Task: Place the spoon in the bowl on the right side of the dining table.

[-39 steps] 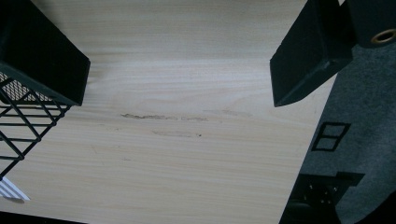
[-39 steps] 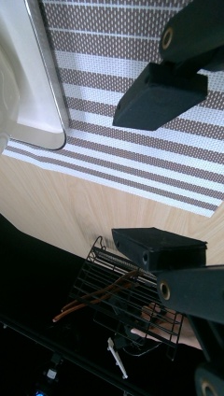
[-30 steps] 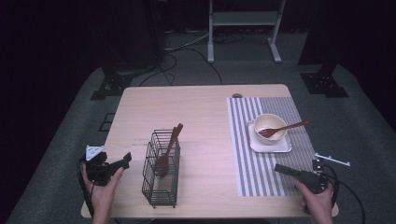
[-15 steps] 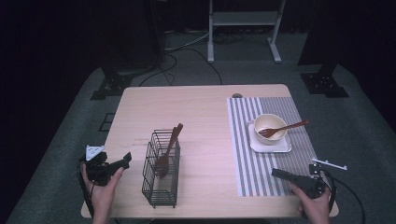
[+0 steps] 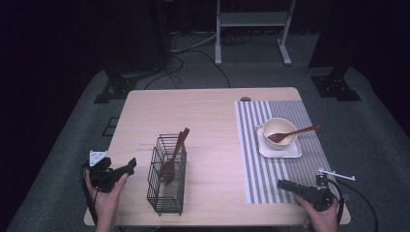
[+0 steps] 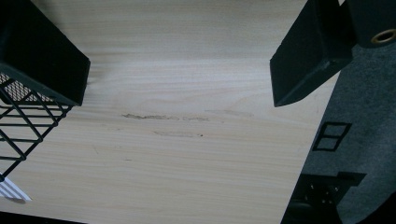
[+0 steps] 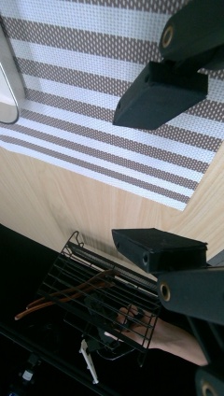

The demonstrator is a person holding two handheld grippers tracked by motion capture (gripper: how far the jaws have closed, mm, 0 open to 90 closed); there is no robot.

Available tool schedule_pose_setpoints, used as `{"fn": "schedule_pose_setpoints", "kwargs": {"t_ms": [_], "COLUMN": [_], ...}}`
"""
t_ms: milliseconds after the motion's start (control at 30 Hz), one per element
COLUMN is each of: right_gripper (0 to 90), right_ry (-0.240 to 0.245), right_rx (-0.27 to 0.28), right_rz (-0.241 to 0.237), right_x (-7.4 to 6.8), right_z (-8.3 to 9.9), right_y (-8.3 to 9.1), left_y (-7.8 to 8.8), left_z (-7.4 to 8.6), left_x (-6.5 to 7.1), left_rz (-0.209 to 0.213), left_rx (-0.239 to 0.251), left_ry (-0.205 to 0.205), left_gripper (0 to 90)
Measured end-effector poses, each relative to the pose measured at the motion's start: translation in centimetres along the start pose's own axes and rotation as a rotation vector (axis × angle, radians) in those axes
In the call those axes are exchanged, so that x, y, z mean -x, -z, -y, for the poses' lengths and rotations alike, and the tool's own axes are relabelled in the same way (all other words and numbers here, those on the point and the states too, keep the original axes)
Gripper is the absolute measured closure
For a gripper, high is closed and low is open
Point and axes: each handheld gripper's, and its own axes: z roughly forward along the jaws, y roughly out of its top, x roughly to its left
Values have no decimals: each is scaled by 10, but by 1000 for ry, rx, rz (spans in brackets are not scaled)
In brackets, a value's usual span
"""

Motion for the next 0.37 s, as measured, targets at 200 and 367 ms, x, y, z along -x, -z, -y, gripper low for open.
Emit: {"fn": "schedule_pose_setpoints", "kwargs": {"t_ms": [200, 367], "right_gripper": [376, 374], "right_ry": [44, 94], "right_rx": [12, 21], "right_rz": [4, 1], "right_x": [-6, -9], "right_z": [8, 13], "right_y": [-1, -1], "left_y": [0, 0], "left_z": [0, -1], "left_x": [0, 0], "left_rz": [0, -1], "left_rx": [0, 2], "left_ry": [-2, 0], "left_gripper": [38, 38]}}
